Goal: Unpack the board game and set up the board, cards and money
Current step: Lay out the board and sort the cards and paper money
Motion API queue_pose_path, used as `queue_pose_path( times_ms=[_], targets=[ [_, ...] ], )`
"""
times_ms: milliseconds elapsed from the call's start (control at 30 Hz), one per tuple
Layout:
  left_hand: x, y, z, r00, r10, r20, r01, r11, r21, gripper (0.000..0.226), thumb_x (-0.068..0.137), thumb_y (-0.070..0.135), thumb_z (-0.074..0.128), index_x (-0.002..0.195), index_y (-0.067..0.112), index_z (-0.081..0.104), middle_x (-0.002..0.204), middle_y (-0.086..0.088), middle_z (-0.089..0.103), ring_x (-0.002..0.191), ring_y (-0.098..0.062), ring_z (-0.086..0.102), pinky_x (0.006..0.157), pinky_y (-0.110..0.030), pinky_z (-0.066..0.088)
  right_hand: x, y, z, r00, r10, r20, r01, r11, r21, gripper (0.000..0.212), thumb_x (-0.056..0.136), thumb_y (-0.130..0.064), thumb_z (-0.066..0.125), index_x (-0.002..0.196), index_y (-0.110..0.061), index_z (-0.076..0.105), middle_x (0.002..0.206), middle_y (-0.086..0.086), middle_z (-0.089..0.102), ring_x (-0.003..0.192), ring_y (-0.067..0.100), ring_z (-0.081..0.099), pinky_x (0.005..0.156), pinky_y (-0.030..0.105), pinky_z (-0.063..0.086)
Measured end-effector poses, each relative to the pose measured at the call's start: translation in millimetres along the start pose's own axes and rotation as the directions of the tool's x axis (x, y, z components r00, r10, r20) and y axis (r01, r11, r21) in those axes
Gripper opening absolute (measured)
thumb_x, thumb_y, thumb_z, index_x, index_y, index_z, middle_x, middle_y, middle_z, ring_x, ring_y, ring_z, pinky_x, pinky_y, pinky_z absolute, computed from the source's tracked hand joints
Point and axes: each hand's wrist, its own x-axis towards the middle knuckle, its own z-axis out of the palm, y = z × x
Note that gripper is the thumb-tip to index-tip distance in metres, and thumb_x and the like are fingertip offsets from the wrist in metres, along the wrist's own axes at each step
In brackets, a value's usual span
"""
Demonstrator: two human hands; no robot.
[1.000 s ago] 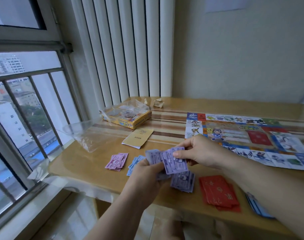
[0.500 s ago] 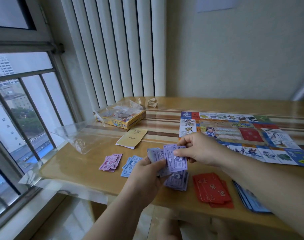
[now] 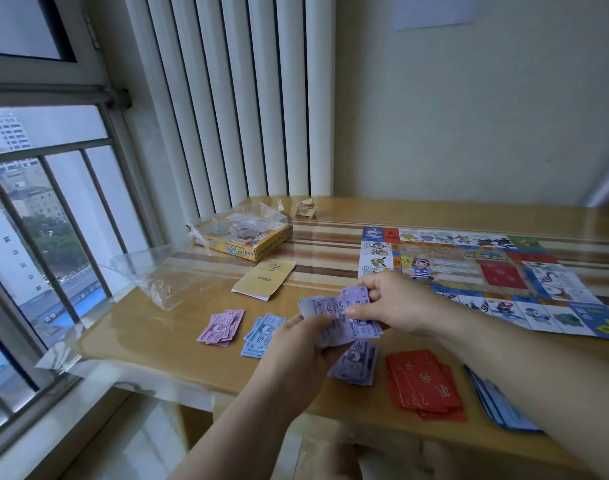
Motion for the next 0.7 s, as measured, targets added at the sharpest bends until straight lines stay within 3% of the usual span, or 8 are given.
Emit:
queue_pose_path(
  times_ms=[100, 267, 433, 567, 700],
  targets=[
    [-2.7, -1.7, -1.5, 0.999, 0.046, 0.011, -0.045, 0.999, -0.024, 0.020, 0.095, -0.004, 0.041, 0.100, -0.001, 0.060, 0.087, -0.020, 0.072, 0.078, -0.026, 0.070, 0.072, -0.033, 0.059, -1.1, -4.8, 0.5, 1.000, 0.000, -0.001, 0.000, 0.999, 0.041, 0.034, 0.087, -0.013, 0.066, 0.118, -0.008, 0.054, 0.103, 0.004, 0.068, 0.088, 0.014, 0.066, 0.075, 0.023, 0.053],
    [0.9, -3.0, 1.4, 0.997, 0.062, -0.035, -0.061, 0.998, 0.030, 0.014, 0.091, -0.005, 0.050, 0.097, 0.001, 0.061, 0.078, -0.015, 0.072, 0.066, -0.021, 0.071, 0.059, -0.028, 0.058, -4.9, -10.1, 2.4, 0.996, -0.075, -0.037, 0.071, 0.992, -0.105, 0.032, 0.088, -0.020, 0.067, 0.117, -0.015, 0.056, 0.106, 0.008, 0.069, 0.092, 0.019, 0.067, 0.085, 0.040, 0.054],
    [5.9, -2.8, 5.1, 0.996, 0.060, -0.064, -0.056, 0.997, 0.061, 0.011, 0.086, -0.002, 0.061, 0.096, 0.000, 0.063, 0.081, -0.017, 0.072, 0.069, -0.023, 0.071, 0.063, -0.030, 0.059, -5.2, -11.1, -1.9, 0.995, -0.068, -0.076, 0.055, 0.985, -0.166, 0.030, 0.087, -0.025, 0.067, 0.115, -0.019, 0.058, 0.087, 0.003, 0.069, 0.077, 0.015, 0.066, 0.066, 0.028, 0.049],
    [4.4, -1.6, 4.2, 0.998, 0.056, -0.034, -0.054, 0.997, 0.063, 0.010, 0.088, 0.002, 0.058, 0.097, 0.000, 0.063, 0.086, -0.018, 0.072, 0.074, -0.025, 0.070, 0.073, -0.034, 0.057, -5.3, -8.2, -1.7, 0.993, -0.070, -0.096, 0.055, 0.988, -0.147, 0.031, 0.087, -0.023, 0.067, 0.117, -0.018, 0.060, 0.096, 0.010, 0.071, 0.086, 0.022, 0.069, 0.076, 0.036, 0.054],
    [2.1, -0.8, 1.7, 0.998, 0.051, -0.031, -0.049, 0.998, 0.040, 0.011, 0.092, 0.001, 0.051, 0.094, 0.000, 0.062, 0.079, -0.014, 0.070, 0.067, -0.019, 0.068, 0.061, -0.026, 0.058, -4.1, -4.8, -1.1, 0.989, -0.080, -0.124, 0.067, 0.992, -0.102, 0.025, 0.086, -0.022, 0.068, 0.110, -0.026, 0.060, 0.103, 0.021, 0.068, 0.092, 0.037, 0.066, 0.083, 0.049, 0.053]
  ],
)
